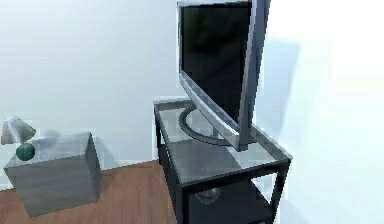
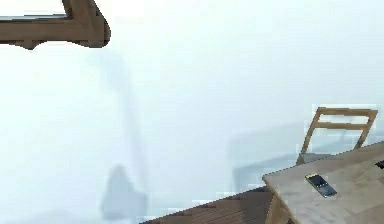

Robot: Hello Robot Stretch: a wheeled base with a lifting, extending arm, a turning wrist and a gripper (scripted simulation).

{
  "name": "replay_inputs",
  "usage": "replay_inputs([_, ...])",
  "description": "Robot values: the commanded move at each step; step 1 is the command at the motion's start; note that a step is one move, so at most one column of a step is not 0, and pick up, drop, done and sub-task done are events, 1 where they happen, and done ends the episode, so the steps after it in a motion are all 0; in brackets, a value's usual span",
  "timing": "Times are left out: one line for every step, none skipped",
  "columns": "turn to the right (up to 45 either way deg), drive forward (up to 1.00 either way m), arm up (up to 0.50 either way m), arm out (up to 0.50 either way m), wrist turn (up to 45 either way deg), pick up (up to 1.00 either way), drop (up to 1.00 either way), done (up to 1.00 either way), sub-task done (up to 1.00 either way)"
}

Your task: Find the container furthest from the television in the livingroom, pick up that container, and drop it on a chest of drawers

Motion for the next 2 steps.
replay_inputs([-15.0, 0.0, 0.0, 0.0, 0.0, 0.0, 0.0, 0.0, 0.0])
replay_inputs([-3.0, 0.0, 0.0, 0.0, 0.0, 0.0, 0.0, 0.0, 0.0])
